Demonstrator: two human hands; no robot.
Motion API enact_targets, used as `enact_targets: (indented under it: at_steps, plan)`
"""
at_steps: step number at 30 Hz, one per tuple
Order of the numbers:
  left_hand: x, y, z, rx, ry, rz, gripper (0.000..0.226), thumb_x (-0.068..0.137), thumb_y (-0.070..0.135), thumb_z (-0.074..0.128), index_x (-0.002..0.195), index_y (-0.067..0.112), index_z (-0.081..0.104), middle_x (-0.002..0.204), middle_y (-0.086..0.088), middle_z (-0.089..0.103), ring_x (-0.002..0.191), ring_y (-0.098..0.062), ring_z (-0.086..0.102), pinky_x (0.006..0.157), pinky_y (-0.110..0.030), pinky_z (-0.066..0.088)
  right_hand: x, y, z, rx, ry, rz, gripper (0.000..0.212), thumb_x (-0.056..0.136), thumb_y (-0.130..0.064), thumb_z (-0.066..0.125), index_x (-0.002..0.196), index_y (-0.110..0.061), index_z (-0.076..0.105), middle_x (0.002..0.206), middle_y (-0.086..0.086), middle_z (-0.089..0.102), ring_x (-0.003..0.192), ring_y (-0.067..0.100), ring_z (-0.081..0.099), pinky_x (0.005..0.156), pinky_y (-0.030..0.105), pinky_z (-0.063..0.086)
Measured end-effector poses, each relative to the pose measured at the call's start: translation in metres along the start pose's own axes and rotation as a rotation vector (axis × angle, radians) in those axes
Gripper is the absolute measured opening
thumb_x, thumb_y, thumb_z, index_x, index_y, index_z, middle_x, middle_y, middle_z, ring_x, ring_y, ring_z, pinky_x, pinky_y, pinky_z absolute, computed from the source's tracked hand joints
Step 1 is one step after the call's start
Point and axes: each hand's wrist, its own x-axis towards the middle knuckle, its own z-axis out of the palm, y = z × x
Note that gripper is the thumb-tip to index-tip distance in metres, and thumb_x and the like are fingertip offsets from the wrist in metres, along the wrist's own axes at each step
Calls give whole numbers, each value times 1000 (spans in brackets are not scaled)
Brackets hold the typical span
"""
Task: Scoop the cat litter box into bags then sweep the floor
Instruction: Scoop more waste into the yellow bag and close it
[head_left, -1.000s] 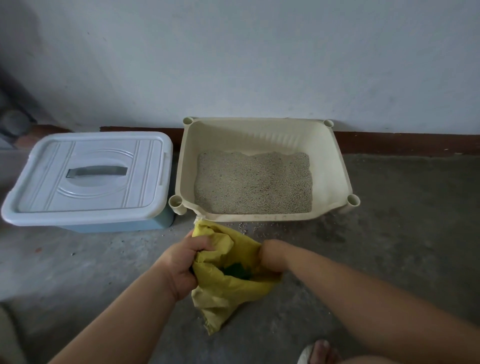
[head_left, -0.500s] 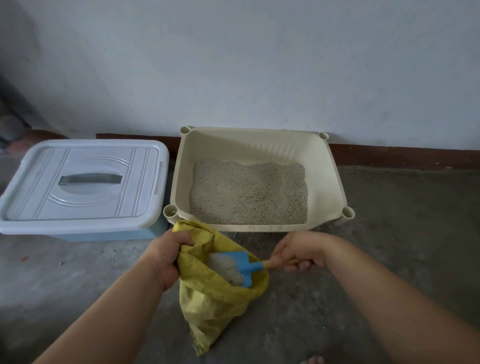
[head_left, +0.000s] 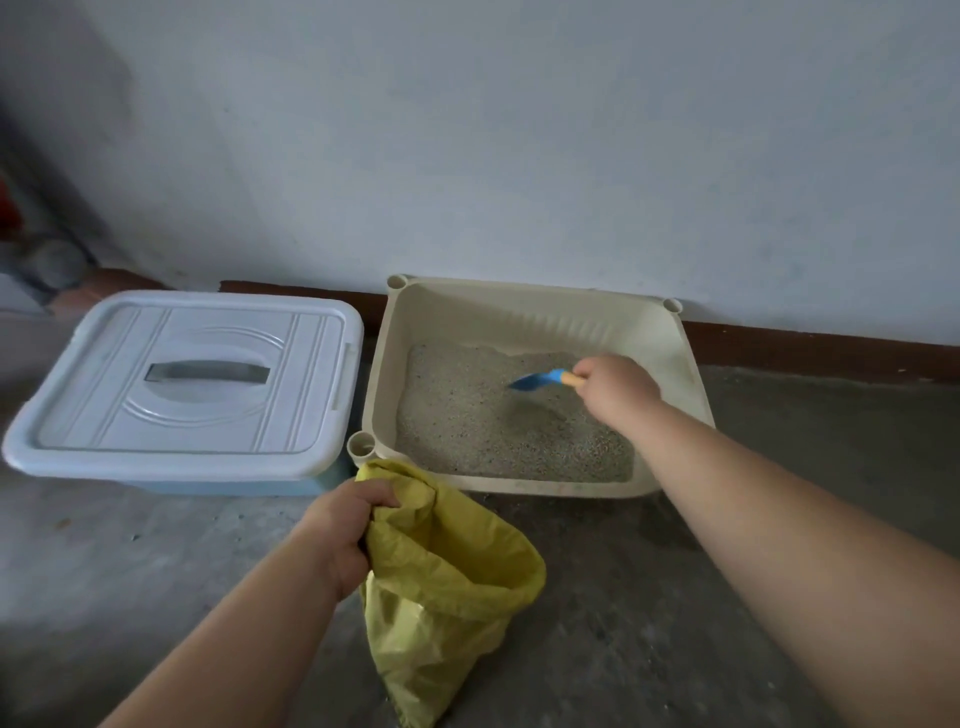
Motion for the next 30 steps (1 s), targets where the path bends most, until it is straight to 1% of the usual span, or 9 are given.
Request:
enact_targets:
  at_steps: [3, 6, 9, 12, 15, 19, 23, 27, 30]
  plan:
    - [4, 0, 3, 12, -19, 8, 31, 80, -7, 52, 108, 4, 60, 89, -20, 61, 74, -35, 59, 61, -41, 55, 16, -39, 14, 48, 101, -229, 29, 92, -9, 46, 108, -25, 64, 92, 2, 60, 78, 25, 58, 60, 30, 44]
    - [8, 3, 7, 16, -7, 23, 27, 79, -8, 51, 101, 6, 61, 88, -20, 60, 74, -34, 58, 65, -43, 54, 29, -73, 26, 40, 67, -374, 35, 92, -6, 47, 117, -25, 63, 105, 5, 57, 91, 28, 57, 78, 38, 49]
    - [10, 4, 12, 11, -5, 23, 25, 79, -9, 50, 96, 6, 61, 84, -19, 59, 71, -33, 58, 66, -43, 54, 37, -78, 30, -85, 3, -426, 39, 95, -9, 44, 120, -32, 63, 98, 2, 56, 86, 23, 55, 71, 34, 47]
    - [13, 1, 15, 10, -15, 18, 26, 77, -9, 51, 98, 5, 60, 82, -19, 60, 71, -34, 59, 68, -44, 54, 43, -47, 21, -146, -19, -379, 35, 97, -18, 45, 120, -37, 63, 92, -7, 55, 80, 16, 53, 61, 25, 40]
    - [12, -1, 16, 3, -31, 23, 24, 79, -9, 50, 92, 7, 61, 80, -17, 61, 71, -33, 58, 72, -45, 53, 50, 2, -2, -254, 7, -260, 33, 97, -23, 44, 119, -39, 64, 116, -2, 61, 99, 23, 57, 81, 30, 47]
    - [10, 0, 16, 5, -36, 30, 24, 80, -10, 50, 89, 10, 61, 80, -16, 60, 71, -32, 57, 70, -42, 52, 59, 49, -38, -623, -43, -124, 25, 94, -37, 48, 108, -42, 68, 113, -6, 62, 111, 21, 53, 102, 33, 37]
    - [9, 2, 15, 5, -32, 27, 26, 79, -10, 51, 93, 8, 62, 82, -17, 60, 71, -32, 57, 69, -42, 52, 65, 37, -43, -828, -84, 16, 28, 89, -31, 56, 115, -27, 66, 121, -3, 61, 117, 20, 53, 99, 32, 36]
    - [9, 3, 11, 3, -35, 20, 30, 79, -10, 51, 100, 9, 61, 86, -17, 60, 73, -32, 58, 64, -40, 54, 66, -17, -21, -827, -27, -129, 20, 90, -27, 56, 101, -16, 69, 100, 1, 65, 99, 21, 58, 99, 36, 39]
    - [9, 5, 7, 3, -24, 19, 27, 80, -9, 51, 97, 9, 62, 83, -16, 60, 71, -31, 58, 62, -38, 52, 71, -65, -7, -722, 84, -297, 22, 92, -29, 53, 102, -20, 71, 102, 0, 67, 100, 22, 59, 97, 34, 36]
